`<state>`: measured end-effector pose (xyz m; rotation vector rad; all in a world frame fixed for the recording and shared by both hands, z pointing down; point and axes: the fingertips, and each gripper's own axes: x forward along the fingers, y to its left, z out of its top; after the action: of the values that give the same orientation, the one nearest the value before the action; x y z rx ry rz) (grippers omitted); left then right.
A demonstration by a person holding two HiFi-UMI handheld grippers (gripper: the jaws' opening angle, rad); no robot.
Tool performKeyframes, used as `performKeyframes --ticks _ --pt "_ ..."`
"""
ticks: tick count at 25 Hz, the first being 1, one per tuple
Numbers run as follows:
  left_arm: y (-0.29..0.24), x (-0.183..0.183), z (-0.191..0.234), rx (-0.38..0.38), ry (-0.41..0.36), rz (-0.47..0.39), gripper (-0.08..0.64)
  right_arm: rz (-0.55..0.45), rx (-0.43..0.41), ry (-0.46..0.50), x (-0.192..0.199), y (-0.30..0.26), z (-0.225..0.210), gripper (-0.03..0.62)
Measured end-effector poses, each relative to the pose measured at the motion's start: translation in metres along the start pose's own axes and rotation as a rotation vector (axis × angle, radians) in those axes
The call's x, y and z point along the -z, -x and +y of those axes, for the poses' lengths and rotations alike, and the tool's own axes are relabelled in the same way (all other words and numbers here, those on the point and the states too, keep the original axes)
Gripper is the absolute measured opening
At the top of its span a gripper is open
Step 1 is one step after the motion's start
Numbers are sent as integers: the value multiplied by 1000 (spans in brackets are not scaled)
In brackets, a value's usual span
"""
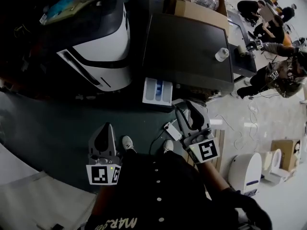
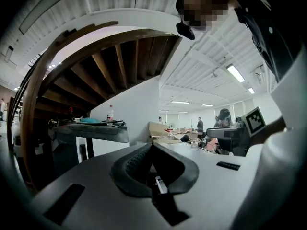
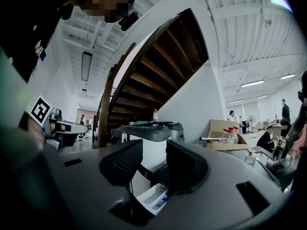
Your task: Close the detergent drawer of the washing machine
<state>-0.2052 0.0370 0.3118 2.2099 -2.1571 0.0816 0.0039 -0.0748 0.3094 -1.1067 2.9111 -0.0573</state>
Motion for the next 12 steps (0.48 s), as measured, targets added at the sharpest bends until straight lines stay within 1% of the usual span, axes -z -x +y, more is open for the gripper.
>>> performKeyframes --ticks 6,10,12 --pt "-21 2 6 98 8 4 14 2 89 -11 1 2 -2 149" --pt "-37 1 8 181 7 -1 14 8 168 0 0 5 -2 149" --pt "-43 1 8 214 1 1 14 4 194 -1 -1 7 -2 150"
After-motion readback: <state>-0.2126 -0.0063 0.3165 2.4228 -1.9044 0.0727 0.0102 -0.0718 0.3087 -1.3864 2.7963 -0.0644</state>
